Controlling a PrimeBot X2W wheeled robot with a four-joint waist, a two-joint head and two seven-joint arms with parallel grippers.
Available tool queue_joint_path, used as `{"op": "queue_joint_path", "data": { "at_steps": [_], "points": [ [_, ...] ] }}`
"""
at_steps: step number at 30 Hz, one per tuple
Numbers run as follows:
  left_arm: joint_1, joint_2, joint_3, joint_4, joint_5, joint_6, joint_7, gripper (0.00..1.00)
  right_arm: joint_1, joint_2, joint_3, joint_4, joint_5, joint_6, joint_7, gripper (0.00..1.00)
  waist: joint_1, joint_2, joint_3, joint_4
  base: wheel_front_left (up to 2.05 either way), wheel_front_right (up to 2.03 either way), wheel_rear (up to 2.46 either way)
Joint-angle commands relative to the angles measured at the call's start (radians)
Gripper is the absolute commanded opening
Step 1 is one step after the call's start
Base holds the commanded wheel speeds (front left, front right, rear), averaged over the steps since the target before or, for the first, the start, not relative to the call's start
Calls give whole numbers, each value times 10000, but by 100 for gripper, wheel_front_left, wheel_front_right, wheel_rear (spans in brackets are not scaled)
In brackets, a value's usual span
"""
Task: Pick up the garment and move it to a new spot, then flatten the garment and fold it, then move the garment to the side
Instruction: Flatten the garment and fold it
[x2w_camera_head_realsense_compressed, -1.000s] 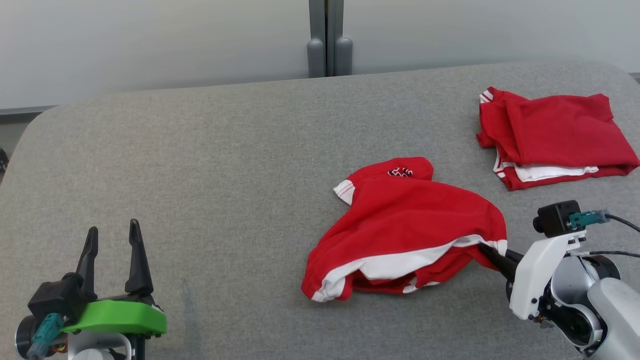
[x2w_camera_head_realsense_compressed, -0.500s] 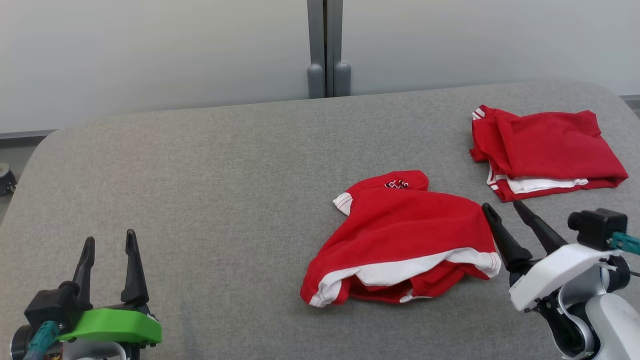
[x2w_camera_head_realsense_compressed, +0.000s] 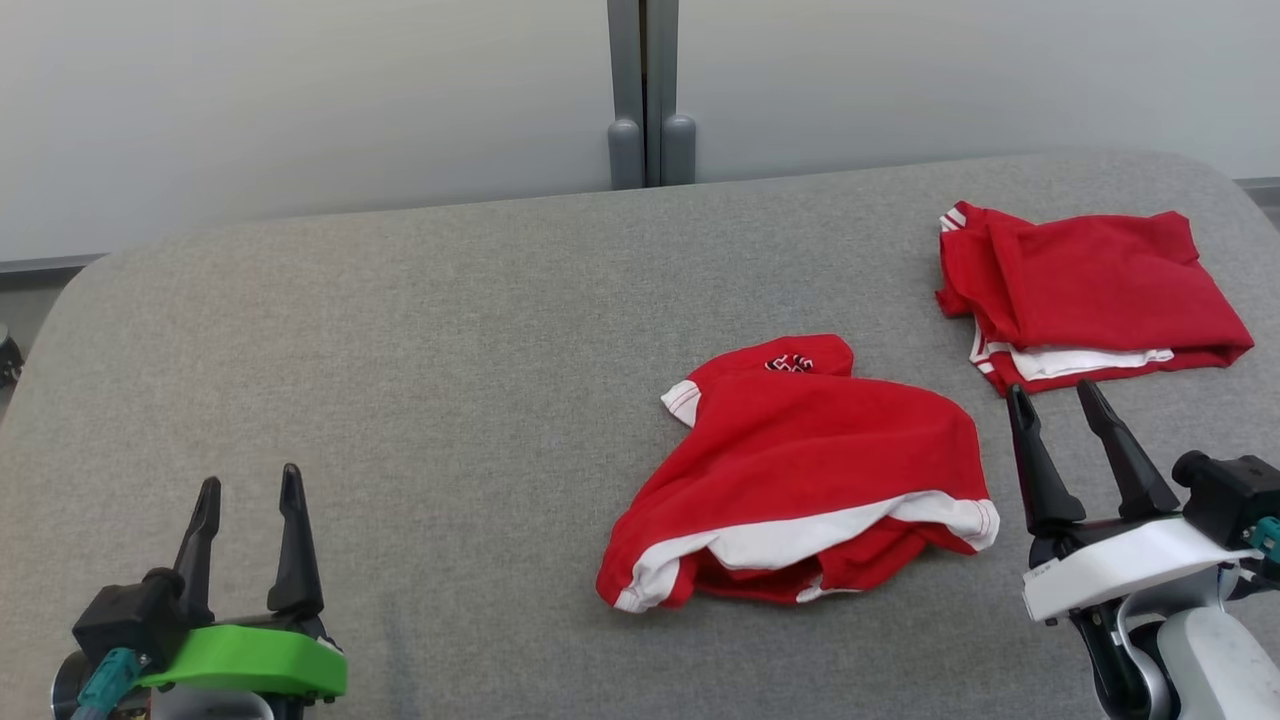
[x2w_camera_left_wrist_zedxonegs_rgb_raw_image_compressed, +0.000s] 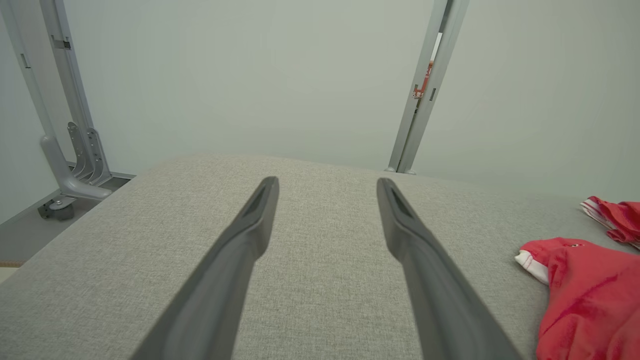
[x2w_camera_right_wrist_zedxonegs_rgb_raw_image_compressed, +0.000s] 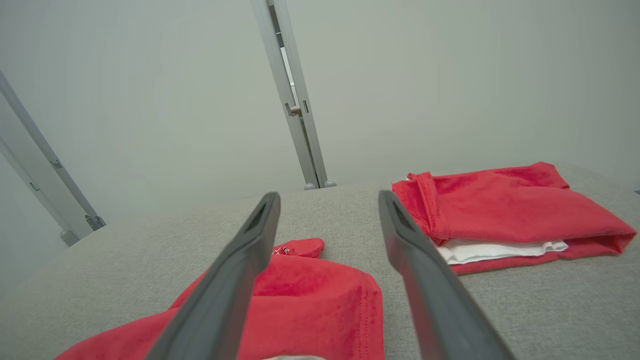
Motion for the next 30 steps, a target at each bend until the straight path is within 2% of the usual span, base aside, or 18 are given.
{"op": "queue_joint_path", "data": {
  "at_steps": [1,4,6,10,15,18,30],
  "points": [
    [-21,45,-111,4,-145,-28,-25,100,-110,27,-44,28,-129,-1,-75,100,0,-1,-16,-2,0,0,0],
    [-9,110,-821,25,-637,-28,281,100,-105,46,-76,28,-211,-1,-111,100,0,-1,-4,-19,0,0,0],
    [42,135,-1835,-61,-1407,-30,1214,100,-61,56,-130,14,-235,-1,-136,100,0,-1,27,-28,0,0,0],
    [123,704,-3842,-760,-3300,-26,3360,100,-154,37,-193,-34,-288,-1,-175,100,0,-1,219,-91,0,0,0],
    [57,1174,-4935,-1413,-4858,-28,4896,100,-267,-1,-228,-63,-335,-1,-193,100,0,-1,489,-214,0,0,0],
    [-319,1439,-5334,-1521,-4984,-28,5235,100,-406,-11,-221,-88,-353,-1,-206,100,0,-1,685,-317,0,0,0],
    [-1448,1426,-6363,78,-4110,-23,5236,100,-721,-11,-120,45,-364,-1,-245,100,0,-1,1090,-793,0,0,0]
  ]
}}
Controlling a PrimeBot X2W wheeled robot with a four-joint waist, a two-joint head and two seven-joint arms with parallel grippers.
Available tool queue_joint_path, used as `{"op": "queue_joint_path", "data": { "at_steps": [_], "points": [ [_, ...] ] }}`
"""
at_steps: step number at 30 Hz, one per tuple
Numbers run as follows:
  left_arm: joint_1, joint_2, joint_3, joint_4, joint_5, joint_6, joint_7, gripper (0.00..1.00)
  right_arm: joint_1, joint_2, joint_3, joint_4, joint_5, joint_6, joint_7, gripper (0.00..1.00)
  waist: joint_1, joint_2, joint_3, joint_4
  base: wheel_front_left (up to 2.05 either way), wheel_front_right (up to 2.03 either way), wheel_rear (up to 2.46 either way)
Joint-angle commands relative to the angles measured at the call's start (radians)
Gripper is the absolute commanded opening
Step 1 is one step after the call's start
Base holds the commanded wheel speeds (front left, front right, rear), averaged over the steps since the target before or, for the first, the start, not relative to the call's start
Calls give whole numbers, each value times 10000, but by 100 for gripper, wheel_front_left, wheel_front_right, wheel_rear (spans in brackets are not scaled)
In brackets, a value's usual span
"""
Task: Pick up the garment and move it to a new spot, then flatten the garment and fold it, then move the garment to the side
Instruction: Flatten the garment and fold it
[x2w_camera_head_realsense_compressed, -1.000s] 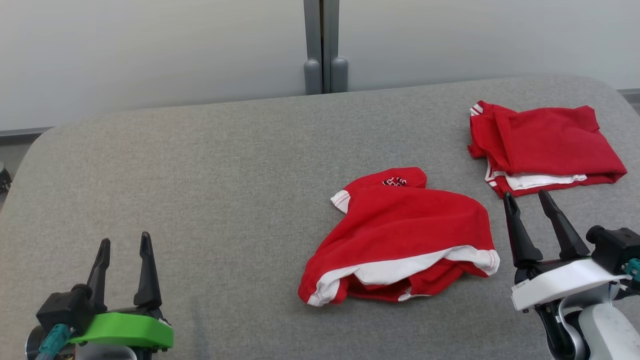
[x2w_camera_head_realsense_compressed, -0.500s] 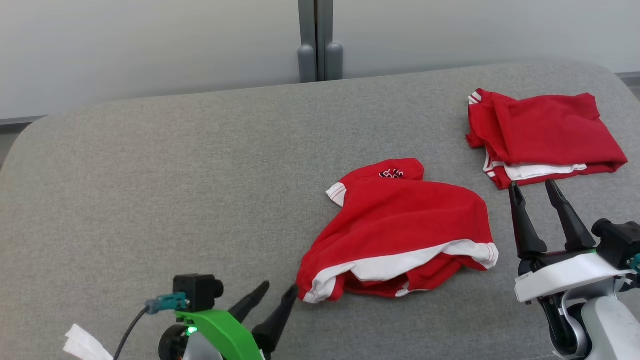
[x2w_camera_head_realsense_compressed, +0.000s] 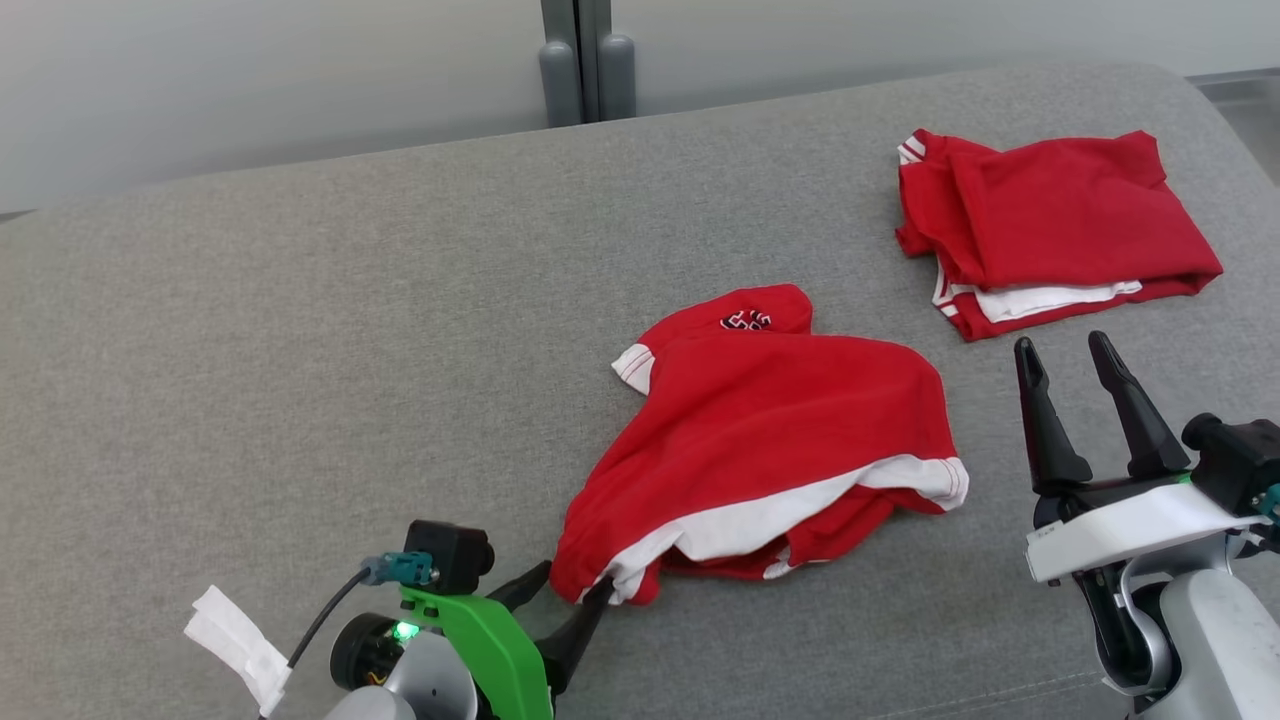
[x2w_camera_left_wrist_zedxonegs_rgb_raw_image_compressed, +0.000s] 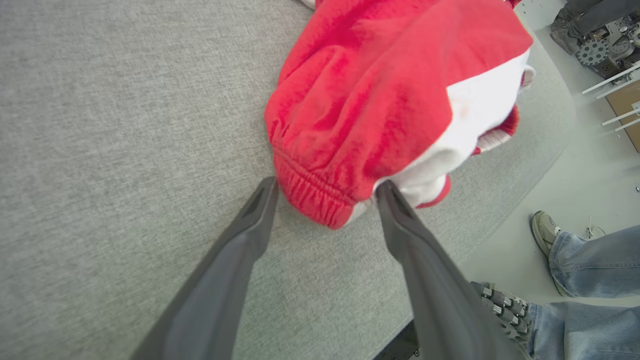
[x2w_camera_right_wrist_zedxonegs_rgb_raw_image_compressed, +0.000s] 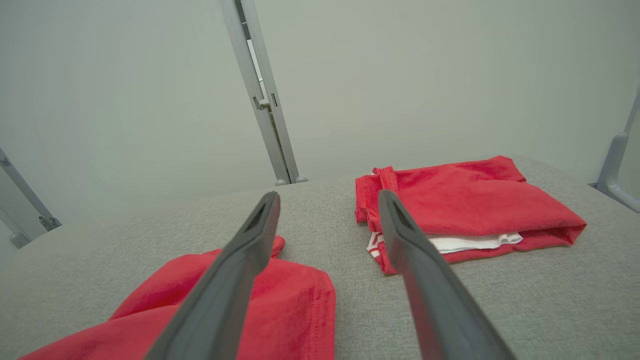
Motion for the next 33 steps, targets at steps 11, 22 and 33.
{"op": "queue_joint_path", "data": {
  "at_steps": [11,22,33],
  "points": [
    [-814,1017,-162,-473,-473,-25,200,0,26,69,-165,113,-84,-1,-67,100,0,-1,-221,11,0,0,0],
    [-2614,3019,26,158,-2836,-13,3296,0,-278,-35,358,330,-4,-1,69,100,0,-1,-298,-137,0,0,0],
    [-2734,3475,-55,1591,-3435,-14,2785,100,-255,-116,561,588,124,-1,99,100,0,-1,-351,-369,0,0,0]
  ]
}}
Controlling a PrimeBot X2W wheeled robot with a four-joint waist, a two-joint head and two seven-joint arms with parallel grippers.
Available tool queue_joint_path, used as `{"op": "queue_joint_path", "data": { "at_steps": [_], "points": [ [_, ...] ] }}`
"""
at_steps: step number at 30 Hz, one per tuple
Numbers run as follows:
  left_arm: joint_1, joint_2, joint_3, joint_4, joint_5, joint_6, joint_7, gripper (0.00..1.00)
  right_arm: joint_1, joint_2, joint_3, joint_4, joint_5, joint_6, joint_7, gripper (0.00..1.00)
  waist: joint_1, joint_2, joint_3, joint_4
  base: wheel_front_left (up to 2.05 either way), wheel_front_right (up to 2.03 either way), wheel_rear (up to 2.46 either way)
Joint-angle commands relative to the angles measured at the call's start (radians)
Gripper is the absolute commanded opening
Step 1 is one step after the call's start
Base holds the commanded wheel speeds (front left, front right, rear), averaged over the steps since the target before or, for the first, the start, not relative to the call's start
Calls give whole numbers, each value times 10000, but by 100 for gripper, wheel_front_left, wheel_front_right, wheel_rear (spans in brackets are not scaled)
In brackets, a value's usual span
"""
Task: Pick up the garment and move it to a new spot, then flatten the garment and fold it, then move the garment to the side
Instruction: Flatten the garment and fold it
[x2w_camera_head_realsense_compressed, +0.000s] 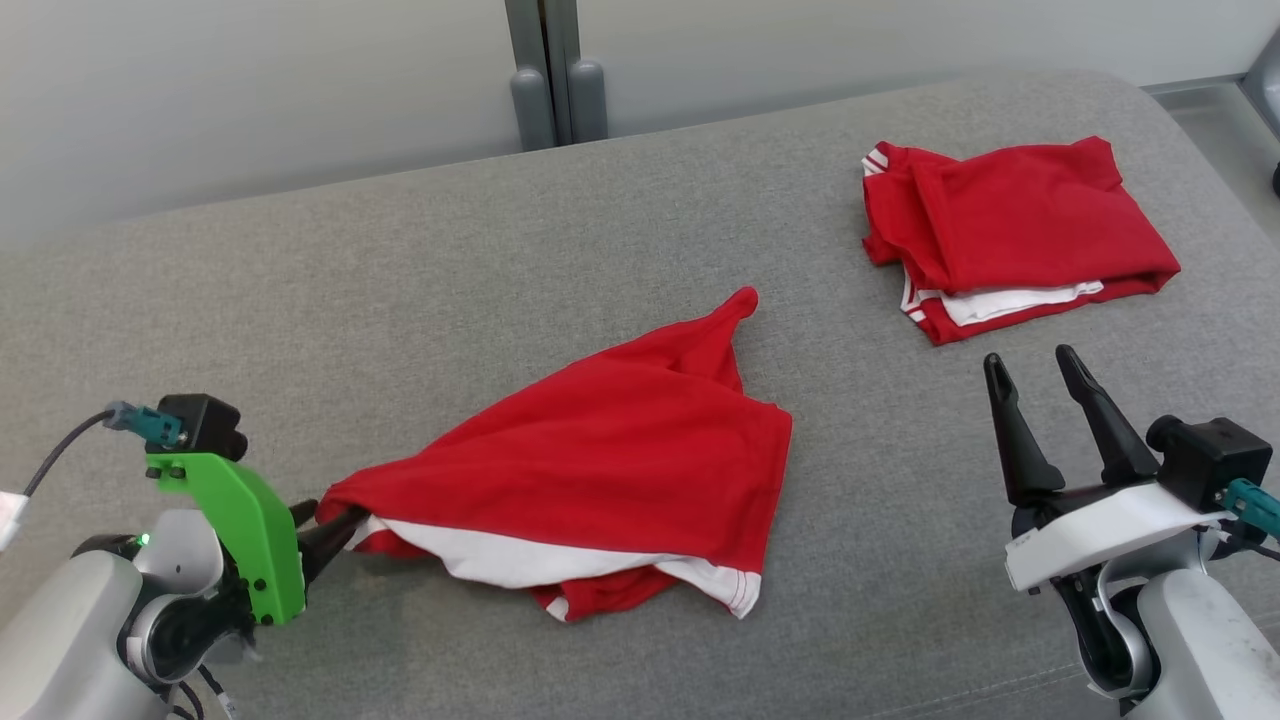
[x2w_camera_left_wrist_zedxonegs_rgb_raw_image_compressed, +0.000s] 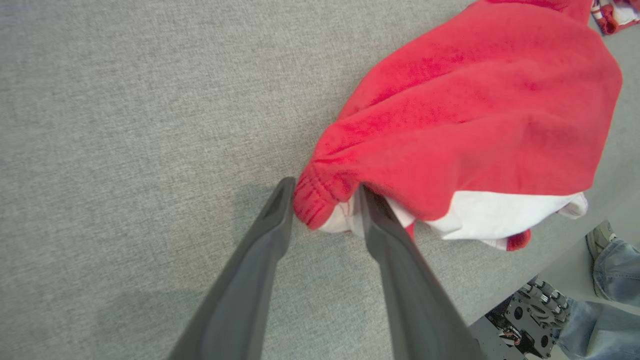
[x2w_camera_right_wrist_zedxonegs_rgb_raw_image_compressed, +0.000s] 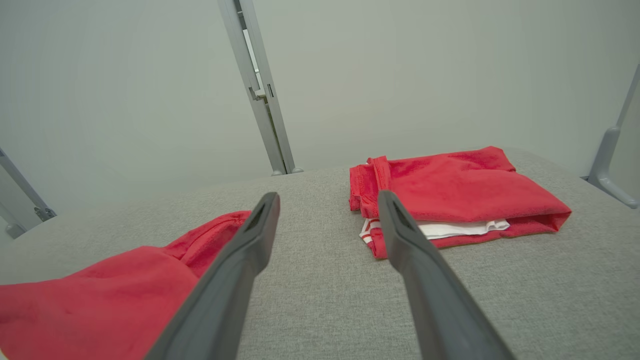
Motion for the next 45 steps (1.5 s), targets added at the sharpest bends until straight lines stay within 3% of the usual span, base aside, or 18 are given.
{"op": "queue_joint_path", "data": {
  "at_steps": [1,8,14,17,20,24,31,37,45],
  "points": [
    [-125,187,2,6,173,2,-435,100,-8,-12,54,65,53,-1,12,100,0,0,-105,9,0,0,0],
    [278,739,273,-493,1146,143,-2835,100,315,17,144,104,101,-1,-21,100,0,0,-673,148,0,0,0],
    [1298,482,1269,-1147,1999,1480,-6233,100,617,74,89,-197,-105,-1,-109,100,0,0,-1069,299,0,0,0],
    [1990,-6,1852,-1515,2133,2113,-7834,100,791,115,69,-487,-296,-1,-148,100,0,0,-1152,418,0,0,0],
    [2606,-127,2415,-1636,3006,2609,-8224,100,934,141,131,-766,-533,-1,-173,100,0,0,-1181,472,0,0,0],
    [3479,-992,3567,-2484,4593,2952,-8234,100,1131,291,-105,-1241,-839,-2,-166,100,0,0,-1167,501,0,0,0],
    [4581,-2467,4759,-2826,6326,2324,-8242,100,1375,553,-285,-1333,-1256,-1,-171,100,0,0,-1011,500,0,0,0],
    [4403,-3061,5027,-2116,6922,1455,-8244,100,1309,665,-251,-975,-1395,-1,-172,100,0,0,-951,526,0,0,0],
    [4188,-3557,5527,-1681,7459,809,-8245,100,1066,634,-163,-735,-1340,-2,-173,100,0,0,-948,532,0,0,0]
  ]
}}
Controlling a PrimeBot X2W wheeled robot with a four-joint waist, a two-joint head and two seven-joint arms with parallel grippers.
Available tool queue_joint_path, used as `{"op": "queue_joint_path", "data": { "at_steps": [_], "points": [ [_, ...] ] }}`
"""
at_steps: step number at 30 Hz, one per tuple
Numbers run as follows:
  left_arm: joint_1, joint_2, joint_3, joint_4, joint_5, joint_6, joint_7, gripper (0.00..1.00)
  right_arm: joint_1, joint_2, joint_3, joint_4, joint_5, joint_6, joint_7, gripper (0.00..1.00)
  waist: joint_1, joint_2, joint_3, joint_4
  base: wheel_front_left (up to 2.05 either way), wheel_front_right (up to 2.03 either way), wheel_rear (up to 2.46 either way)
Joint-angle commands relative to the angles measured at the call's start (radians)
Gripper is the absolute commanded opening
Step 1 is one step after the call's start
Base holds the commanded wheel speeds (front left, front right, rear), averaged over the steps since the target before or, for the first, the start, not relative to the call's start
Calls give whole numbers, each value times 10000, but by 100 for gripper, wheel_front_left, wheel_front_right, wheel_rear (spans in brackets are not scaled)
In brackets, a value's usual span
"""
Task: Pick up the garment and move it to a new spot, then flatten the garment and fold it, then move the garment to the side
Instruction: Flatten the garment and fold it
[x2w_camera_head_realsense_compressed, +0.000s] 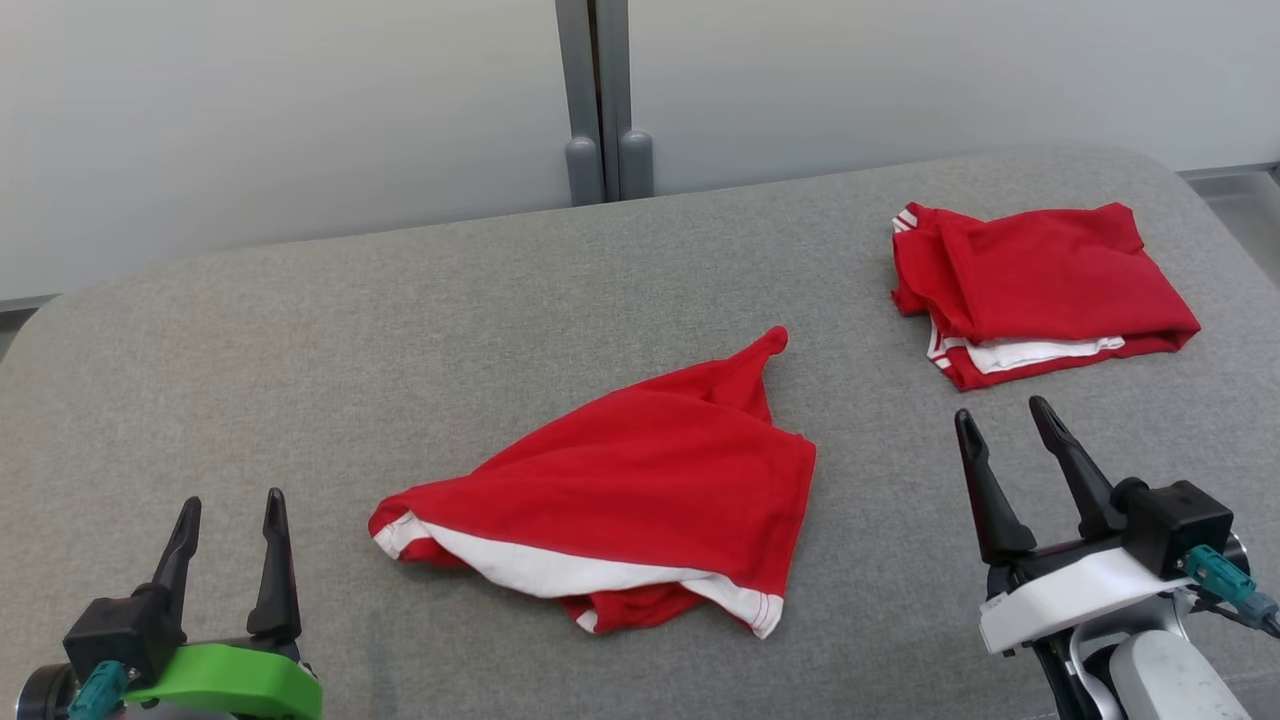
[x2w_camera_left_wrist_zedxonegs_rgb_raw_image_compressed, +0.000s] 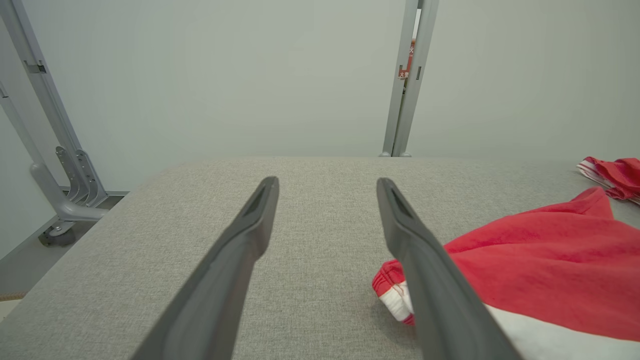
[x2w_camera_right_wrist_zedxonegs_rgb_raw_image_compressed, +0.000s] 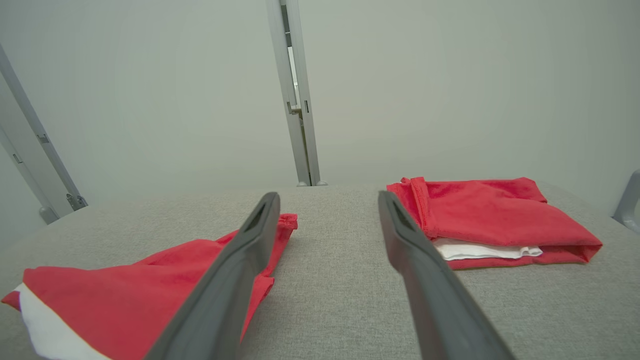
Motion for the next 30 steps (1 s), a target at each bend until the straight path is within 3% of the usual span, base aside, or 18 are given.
{"op": "queue_joint_path", "data": {
  "at_steps": [1,6,10,14,19,20,24,30],
  "points": [
    [-149,-55,93,55,142,-94,-26,100,-63,-29,6,25,54,-1,-39,100,0,0,-5,8,0,0,0],
    [-216,-219,250,205,172,-432,-27,100,9,-1,262,289,340,-1,-38,100,0,0,-17,60,0,0,0],
    [-285,-288,255,643,-815,-707,420,100,59,-68,1596,876,1906,-1,1771,100,0,0,-45,137,0,0,0],
    [-494,211,-99,587,-1846,-837,2094,100,-45,-310,2441,744,3468,-1,3457,100,0,0,25,213,0,0,0],
    [-866,1116,-1017,126,-3554,-857,5090,100,-304,-393,2910,893,4626,1,4801,100,0,0,331,353,0,0,0],
    [-1058,1377,-1333,-19,-4388,-857,6089,100,-337,-367,3073,1023,5001,1,5117,100,0,0,439,392,0,0,0],
    [-1580,1923,-1633,267,-5656,-858,7511,100,-627,-276,3455,1427,5509,1,5498,100,0,0,586,373,0,0,0],
    [-2449,2299,-2122,722,-7467,-860,9223,100,-1175,-99,4057,1983,6092,-1,5378,100,0,0,796,200,0,0,0]
  ]
}}
